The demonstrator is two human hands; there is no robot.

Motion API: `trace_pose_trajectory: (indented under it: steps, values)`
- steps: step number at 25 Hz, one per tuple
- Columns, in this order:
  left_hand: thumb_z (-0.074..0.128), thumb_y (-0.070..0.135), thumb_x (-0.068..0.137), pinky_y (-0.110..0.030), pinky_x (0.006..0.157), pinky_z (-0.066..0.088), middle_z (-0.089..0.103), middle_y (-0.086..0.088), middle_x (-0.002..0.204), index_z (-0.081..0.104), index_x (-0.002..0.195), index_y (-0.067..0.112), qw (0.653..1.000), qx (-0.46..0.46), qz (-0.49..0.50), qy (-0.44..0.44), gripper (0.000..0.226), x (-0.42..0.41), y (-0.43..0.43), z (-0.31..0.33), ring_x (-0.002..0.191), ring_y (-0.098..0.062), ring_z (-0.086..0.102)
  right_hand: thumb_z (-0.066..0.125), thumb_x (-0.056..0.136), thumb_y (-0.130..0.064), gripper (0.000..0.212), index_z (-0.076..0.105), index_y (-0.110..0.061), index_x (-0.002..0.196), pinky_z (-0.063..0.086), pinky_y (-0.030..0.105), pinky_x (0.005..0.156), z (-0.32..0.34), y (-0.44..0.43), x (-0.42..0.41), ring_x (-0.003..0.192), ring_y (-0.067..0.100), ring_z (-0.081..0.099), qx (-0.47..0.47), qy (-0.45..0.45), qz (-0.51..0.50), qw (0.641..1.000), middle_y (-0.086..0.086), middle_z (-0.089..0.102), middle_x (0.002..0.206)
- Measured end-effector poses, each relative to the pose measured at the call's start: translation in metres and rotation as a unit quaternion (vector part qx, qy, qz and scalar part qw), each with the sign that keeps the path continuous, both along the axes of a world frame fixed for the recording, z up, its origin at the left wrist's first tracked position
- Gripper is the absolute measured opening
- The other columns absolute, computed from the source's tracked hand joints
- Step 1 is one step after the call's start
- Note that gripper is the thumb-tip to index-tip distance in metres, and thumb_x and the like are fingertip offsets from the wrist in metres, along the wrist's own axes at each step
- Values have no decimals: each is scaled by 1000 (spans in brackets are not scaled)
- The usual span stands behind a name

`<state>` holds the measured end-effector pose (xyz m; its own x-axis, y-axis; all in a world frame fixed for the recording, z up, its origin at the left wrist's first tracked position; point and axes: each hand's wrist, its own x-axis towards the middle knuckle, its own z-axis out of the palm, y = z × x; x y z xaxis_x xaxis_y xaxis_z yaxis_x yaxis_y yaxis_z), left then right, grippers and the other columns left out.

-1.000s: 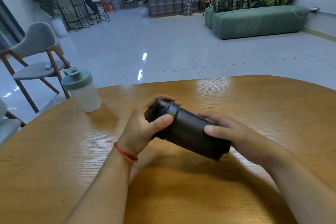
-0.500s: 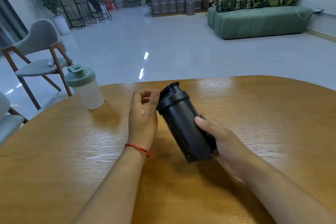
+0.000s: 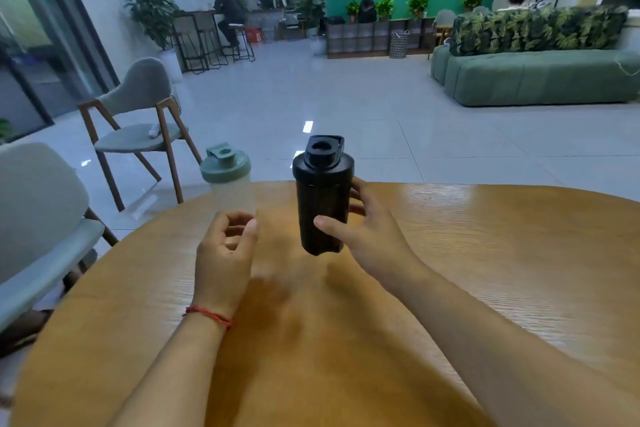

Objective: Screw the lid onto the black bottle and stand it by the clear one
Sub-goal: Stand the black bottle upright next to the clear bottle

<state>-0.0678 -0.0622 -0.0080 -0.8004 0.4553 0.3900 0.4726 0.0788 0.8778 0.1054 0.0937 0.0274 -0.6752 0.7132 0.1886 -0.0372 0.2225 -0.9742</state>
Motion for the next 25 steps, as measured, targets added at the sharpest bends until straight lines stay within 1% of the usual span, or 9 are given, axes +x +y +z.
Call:
trace_pose_trajectory:
  steps: [2, 4, 9, 13, 15, 16, 19, 21, 25]
  values:
    - [66, 29, 104, -45, 89, 62, 72, 4, 109, 69, 112, 24, 998, 17, 34, -59, 10, -24, -4, -7, 104, -11, 69, 90, 91, -28, 77, 49, -35, 156, 49, 8, 74, 2, 2, -42, 118, -8, 59, 21, -12, 2, 1000, -27, 63, 132]
    - [66, 34, 101, -52, 89, 64, 72, 0, 113, 69, 113, 28, 988, 38, 44, -145, 14, -33, 0, -8, 109, -24, 70, 88, 93, -28, 79, 46, -33, 159, 44, 13, 82, 3, 6, -78, 124, 2, 56, 35, -23, 7, 999, -18, 62, 138]
    - [67, 36, 92, -64, 86, 65, 75, -9, 114, 69, 112, 31, 958, 91, 63, -265, 20, -44, 4, -15, 103, -33, 75, 85, 95, -18, 78, 43, -30, 161, 49, 17, 77, -5, 12, -136, 125, 11, 54, 27, -40, 29, 998, -3, 59, 152]
    - [67, 37, 88, -56, 80, 64, 78, -14, 114, 68, 112, 29, 933, 123, 81, -329, 25, -53, 7, -16, 91, -36, 72, 81, 98, -16, 74, 44, -28, 161, 49, 8, 67, -20, 22, -149, 108, -4, 58, 27, -61, 28, 997, -9, 57, 143]
    - [68, 33, 91, -49, 77, 63, 78, -14, 114, 67, 113, 27, 931, 128, 80, -333, 23, -54, 8, -16, 94, -33, 73, 79, 99, -17, 69, 47, -28, 159, 50, 3, 68, -28, 28, -151, 114, -4, 60, 34, -63, 30, 997, -7, 60, 147]
    - [68, 30, 93, -46, 76, 62, 77, -14, 115, 67, 114, 25, 931, 128, 79, -334, 22, -55, 9, -17, 95, -31, 73, 79, 100, -18, 68, 47, -29, 159, 49, 4, 76, -30, 30, -151, 124, 3, 60, 41, -61, 33, 997, -6, 60, 149]
    - [67, 24, 99, -38, 74, 61, 74, -12, 116, 66, 117, 24, 931, 126, 82, -332, 19, -54, 10, -18, 97, -23, 73, 78, 100, -22, 72, 43, -34, 162, 44, 27, 101, -35, 38, -152, 139, 9, 50, 54, -67, 41, 995, -11, 58, 148]
    - [67, 21, 100, -36, 74, 60, 73, -10, 116, 64, 120, 22, 932, 125, 79, -332, 21, -53, 10, -17, 99, -20, 72, 78, 101, -23, 74, 40, -36, 163, 46, 33, 104, -35, 42, -150, 138, 10, 50, 50, -70, 52, 995, -10, 57, 148]
    - [67, 22, 100, -35, 76, 58, 73, -6, 116, 61, 126, 21, 938, 113, 76, -319, 27, -52, 11, -15, 101, -18, 72, 77, 102, -28, 75, 36, -38, 165, 44, 33, 103, -35, 37, -152, 141, 13, 49, 53, -79, 49, 994, -8, 55, 152]
